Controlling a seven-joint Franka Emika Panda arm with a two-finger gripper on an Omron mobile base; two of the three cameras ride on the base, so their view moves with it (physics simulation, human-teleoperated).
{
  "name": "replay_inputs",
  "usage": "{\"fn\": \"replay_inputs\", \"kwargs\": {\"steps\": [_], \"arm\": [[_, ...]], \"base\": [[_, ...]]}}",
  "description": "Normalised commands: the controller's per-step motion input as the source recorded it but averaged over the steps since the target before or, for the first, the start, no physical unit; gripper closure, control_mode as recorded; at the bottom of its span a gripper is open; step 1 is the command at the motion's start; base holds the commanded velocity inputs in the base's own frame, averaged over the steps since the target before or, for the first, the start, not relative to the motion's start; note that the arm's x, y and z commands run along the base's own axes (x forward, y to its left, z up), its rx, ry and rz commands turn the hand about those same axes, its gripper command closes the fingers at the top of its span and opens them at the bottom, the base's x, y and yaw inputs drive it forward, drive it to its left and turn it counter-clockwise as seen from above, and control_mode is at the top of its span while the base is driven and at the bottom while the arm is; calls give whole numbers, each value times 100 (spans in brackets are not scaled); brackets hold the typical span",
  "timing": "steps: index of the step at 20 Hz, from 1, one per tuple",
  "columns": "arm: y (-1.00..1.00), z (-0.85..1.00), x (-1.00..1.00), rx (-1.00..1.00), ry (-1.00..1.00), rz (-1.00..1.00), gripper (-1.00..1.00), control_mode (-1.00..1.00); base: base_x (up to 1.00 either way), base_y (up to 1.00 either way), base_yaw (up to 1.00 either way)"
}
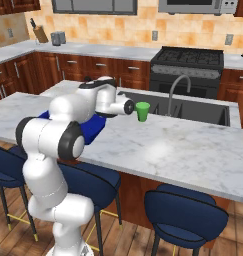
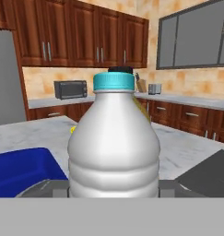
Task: Place the drinks on the dining counter in a tight cluster.
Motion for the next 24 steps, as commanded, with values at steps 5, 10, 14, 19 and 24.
{"fn": "replay_inputs", "kwargs": {"steps": [5, 10, 14, 19, 24], "arm": [[1, -14, 15, 0, 0, 0, 100, -100], [0, -6, 18, 0, 0, 0, 100, -100], [0, 5, 9, 0, 0, 0, 100, -100], [0, 3, 0, 0, 0, 0, 100, -100], [0, 4, 6, 0, 0, 0, 100, -100]], "base": [[0, 0, 0], [0, 0, 0], [0, 0, 0], [0, 0, 0], [0, 0, 0]]}}
